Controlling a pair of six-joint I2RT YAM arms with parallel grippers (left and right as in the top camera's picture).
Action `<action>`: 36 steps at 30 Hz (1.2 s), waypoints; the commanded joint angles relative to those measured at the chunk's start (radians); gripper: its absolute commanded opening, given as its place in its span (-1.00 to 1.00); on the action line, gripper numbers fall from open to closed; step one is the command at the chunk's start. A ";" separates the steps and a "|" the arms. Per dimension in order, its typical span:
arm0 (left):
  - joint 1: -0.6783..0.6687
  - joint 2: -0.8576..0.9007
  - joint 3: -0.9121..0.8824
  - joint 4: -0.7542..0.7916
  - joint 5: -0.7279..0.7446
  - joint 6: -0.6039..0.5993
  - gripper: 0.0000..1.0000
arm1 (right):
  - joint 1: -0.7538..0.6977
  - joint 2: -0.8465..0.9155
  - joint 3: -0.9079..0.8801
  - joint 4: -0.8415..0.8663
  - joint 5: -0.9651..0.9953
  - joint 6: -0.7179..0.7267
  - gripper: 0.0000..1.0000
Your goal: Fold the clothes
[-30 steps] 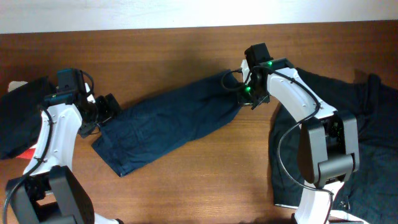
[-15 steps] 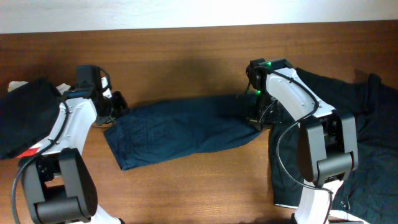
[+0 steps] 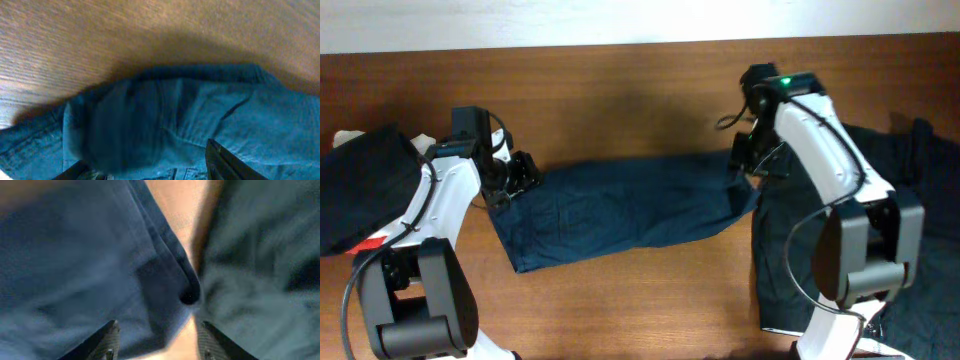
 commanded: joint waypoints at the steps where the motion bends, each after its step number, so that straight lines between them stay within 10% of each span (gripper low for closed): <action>1: -0.007 0.008 -0.003 0.000 0.020 0.015 -0.15 | -0.040 -0.013 0.016 0.042 -0.112 -0.018 0.04; 3: -0.007 0.008 -0.003 0.008 0.019 0.014 -0.95 | -0.043 -0.012 0.015 0.060 -0.141 -0.027 -0.03; 4: -0.005 0.008 -0.003 0.012 0.019 0.011 -0.99 | -0.040 -0.008 0.014 0.069 -0.158 -0.042 -0.04; 26: 0.071 -0.002 0.080 -0.034 0.143 -0.014 -0.99 | -0.014 0.100 -0.284 0.438 -0.216 0.129 -0.15; 33: 0.071 -0.002 0.080 -0.034 0.143 -0.014 -0.99 | -0.023 0.100 -0.285 0.591 -0.217 0.129 -0.92; 36: 0.071 -0.002 0.081 -0.030 0.143 -0.006 -0.99 | -0.036 0.095 -0.229 0.557 -0.220 0.116 -0.92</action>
